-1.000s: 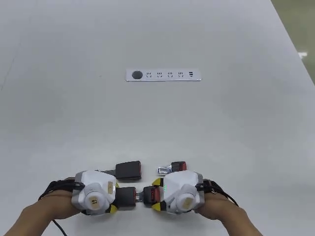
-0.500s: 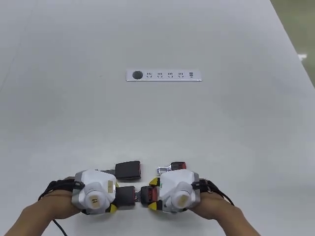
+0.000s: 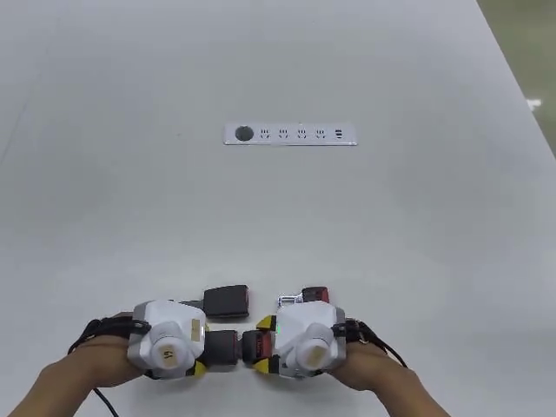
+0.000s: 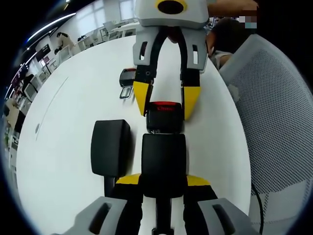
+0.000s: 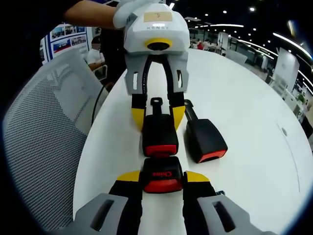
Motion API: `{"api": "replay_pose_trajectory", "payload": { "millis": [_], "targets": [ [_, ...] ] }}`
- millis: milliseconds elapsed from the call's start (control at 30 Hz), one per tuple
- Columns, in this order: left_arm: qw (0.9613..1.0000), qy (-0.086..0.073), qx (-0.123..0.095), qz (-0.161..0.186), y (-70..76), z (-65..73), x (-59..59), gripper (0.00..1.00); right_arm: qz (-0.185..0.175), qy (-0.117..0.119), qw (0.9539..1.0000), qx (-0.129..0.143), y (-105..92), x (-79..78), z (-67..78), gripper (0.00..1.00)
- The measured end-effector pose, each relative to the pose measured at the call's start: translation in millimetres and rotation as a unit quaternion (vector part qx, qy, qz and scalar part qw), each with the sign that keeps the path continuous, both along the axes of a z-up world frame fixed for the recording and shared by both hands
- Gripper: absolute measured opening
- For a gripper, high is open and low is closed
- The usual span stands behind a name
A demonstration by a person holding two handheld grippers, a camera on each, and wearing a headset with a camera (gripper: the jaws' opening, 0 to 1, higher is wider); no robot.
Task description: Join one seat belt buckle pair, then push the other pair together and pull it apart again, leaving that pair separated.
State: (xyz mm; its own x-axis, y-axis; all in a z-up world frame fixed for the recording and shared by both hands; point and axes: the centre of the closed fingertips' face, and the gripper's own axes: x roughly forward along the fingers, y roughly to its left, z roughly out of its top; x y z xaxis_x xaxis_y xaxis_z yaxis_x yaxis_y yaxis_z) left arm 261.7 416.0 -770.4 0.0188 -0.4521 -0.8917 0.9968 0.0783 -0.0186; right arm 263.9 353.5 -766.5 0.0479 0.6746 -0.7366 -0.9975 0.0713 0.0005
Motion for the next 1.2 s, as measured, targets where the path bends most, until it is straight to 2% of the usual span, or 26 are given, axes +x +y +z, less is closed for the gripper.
{"api": "replay_pose_trajectory", "payload": {
  "millis": [233,367,467,767,833,900,1000,1033,1133,1167,1200],
  "targets": [
    [1.0000,-0.002,0.002,-0.004,0.6,-1.7,-1.6,0.32,0.004,-0.007,1.0000,-0.001,0.9,-0.6,2.3,0.27],
    [0.9999,-0.005,0.006,-0.007,0.4,-2.2,-2.8,0.32,0.005,-0.009,0.9999,0.009,-1.3,-1.0,10.2,0.27],
    [1.0000,-0.004,-0.003,-0.002,1.3,-2.2,-2.4,0.32,0.012,-0.010,0.9998,0.015,-2.1,-1.3,13.9,0.26],
    [0.9999,-0.001,0.010,0.009,-0.4,-3.3,-2.0,0.32,-0.004,0.002,0.9997,0.023,2.2,-0.2,6.8,0.26],
    [1.0000,-0.004,-0.002,0.000,-0.3,-4.2,-2.8,0.32,-0.002,0.001,0.9997,0.024,0.7,-1.5,6.2,0.26],
    [1.0000,-0.004,-0.004,0.000,-1.0,-3.6,-2.7,0.32,-0.006,0.005,0.9995,0.031,0.4,-1.1,4.4,0.26],
    [1.0000,-0.005,0.004,-0.001,-4.9,-2.7,-4.3,0.32,-0.002,0.001,0.9997,0.026,2.3,-1.8,5.3,0.27],
    [0.9999,0.000,0.008,0.005,-3.8,-3.0,-3.9,0.32,-0.002,0.002,0.9997,0.025,3.0,-2.1,7.6,0.27],
    [0.9998,-0.005,0.017,0.000,-2.3,-3.7,-3.3,0.32,-0.001,0.001,0.9998,0.020,2.5,-3.6,6.5,0.27],
    [0.9999,-0.005,0.016,-0.001,-2.0,-3.7,-3.8,0.32,-0.001,0.001,0.9998,0.020,1.4,-3.3,5.4,0.27],
    [0.9998,-0.011,-0.007,-0.016,-0.4,-4.5,-2.8,0.32,-0.001,0.006,0.9997,0.025,-3.3,-3.2,3.4,0.27]
  ]
}}
